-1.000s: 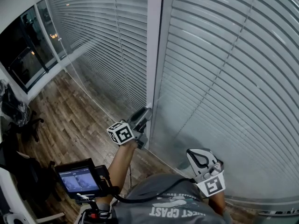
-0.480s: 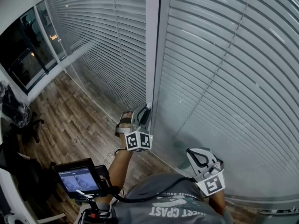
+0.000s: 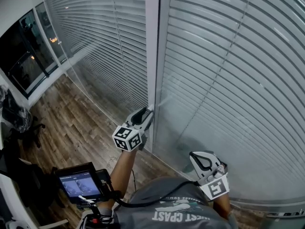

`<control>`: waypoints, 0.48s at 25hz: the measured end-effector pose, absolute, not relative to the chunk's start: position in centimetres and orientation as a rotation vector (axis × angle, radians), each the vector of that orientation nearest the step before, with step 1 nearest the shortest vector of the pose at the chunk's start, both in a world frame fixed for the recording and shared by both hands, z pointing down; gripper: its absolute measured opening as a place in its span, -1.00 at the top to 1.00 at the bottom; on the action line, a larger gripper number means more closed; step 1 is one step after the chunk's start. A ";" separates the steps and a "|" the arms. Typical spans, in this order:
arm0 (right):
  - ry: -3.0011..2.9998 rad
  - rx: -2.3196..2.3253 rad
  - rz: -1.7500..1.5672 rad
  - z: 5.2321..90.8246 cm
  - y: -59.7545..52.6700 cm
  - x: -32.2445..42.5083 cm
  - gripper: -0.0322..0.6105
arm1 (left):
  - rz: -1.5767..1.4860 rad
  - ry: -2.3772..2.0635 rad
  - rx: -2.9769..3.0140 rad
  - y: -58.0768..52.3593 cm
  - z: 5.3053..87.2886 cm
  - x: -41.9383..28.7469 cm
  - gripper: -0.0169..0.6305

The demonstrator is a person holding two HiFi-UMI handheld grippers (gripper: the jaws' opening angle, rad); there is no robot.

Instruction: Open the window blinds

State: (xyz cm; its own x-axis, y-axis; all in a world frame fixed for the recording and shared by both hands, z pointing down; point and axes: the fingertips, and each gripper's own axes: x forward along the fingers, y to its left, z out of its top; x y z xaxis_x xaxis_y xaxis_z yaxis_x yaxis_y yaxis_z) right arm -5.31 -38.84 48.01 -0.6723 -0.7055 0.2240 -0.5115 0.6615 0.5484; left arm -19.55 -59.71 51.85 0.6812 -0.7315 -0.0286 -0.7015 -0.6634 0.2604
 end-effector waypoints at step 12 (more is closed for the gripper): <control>-2.454 0.959 -0.621 47.5 -39.2 -5.2 0.89 | 0.371 -1.516 2.999 -59.8 50.9 -18.8 0.56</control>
State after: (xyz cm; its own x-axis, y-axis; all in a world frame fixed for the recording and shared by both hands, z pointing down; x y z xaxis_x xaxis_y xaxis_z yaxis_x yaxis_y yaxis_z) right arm -5.22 -39.23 47.48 -0.6678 -0.7091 0.2263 -0.5161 0.6602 0.5457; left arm -18.76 -59.76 50.89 0.5799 -0.8101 0.0857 -0.7580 -0.5752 -0.3077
